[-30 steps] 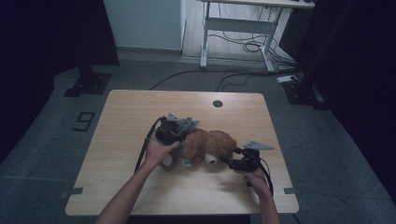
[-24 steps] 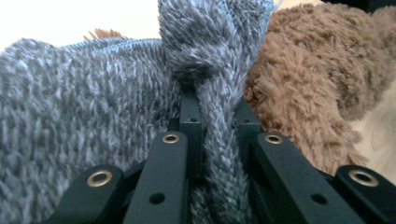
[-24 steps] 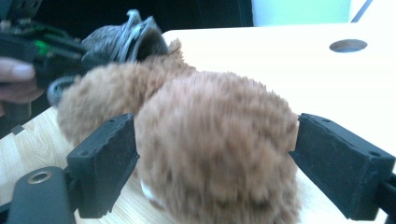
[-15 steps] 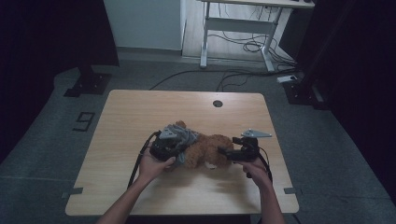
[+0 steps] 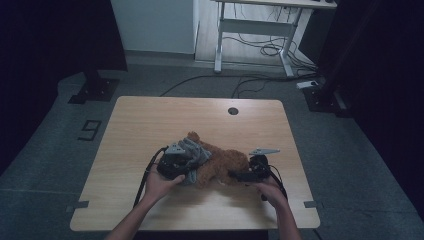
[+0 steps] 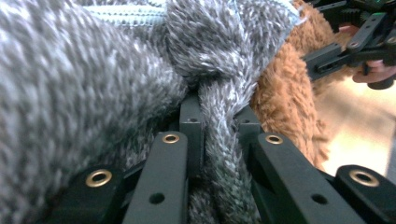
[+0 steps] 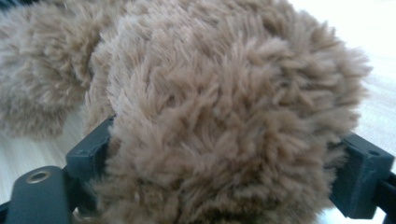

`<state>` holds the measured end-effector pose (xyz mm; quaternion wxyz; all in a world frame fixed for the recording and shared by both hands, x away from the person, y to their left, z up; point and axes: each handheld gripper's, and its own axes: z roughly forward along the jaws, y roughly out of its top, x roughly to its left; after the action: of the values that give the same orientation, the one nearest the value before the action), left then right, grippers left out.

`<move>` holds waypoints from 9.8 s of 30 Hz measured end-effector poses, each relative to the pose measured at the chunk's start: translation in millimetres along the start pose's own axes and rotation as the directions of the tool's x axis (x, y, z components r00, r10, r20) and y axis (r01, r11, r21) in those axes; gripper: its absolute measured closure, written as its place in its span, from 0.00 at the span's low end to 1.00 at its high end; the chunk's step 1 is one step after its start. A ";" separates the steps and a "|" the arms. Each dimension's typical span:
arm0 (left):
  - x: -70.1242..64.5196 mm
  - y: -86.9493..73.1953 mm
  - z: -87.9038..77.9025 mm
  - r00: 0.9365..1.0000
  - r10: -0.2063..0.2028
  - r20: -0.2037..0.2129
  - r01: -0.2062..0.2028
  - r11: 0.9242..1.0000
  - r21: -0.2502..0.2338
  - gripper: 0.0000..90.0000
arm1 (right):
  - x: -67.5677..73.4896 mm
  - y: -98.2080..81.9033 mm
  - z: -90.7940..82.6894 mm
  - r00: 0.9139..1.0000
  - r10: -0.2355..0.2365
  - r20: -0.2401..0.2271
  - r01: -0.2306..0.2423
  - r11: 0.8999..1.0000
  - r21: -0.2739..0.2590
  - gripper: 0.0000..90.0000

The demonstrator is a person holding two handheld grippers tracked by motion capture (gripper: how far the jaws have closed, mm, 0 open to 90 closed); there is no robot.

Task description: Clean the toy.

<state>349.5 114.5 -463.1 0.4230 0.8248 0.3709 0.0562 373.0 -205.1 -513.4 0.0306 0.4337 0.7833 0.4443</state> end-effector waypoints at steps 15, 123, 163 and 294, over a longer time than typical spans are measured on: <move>8.7 -13.1 15.5 0.991 -0.084 0.101 0.080 0.996 0.045 0.88 | 10.7 -18.8 3.5 0.995 -0.067 0.069 0.074 0.991 -0.113 0.39; 21.9 -2.3 -14.5 0.987 -0.031 -0.157 0.002 0.984 -0.180 0.88 | -16.1 -23.5 8.0 0.979 -0.197 0.053 0.204 0.943 -0.263 0.50; 27.8 35.3 2.4 0.974 -0.005 -0.225 -0.024 0.992 -0.127 0.88 | -15.6 -24.0 7.9 0.978 -0.201 0.053 0.208 0.944 -0.256 0.50; -75.4 51.7 87.6 0.971 0.212 -0.106 -0.215 0.977 -0.014 0.88 | -6.4 -19.8 8.3 0.982 -0.185 0.050 0.191 0.950 -0.246 0.63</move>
<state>360.1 -11.7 -463.9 0.4052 0.8504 0.3008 0.1491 367.7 -208.6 -534.8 0.1373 0.3556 0.7583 0.5289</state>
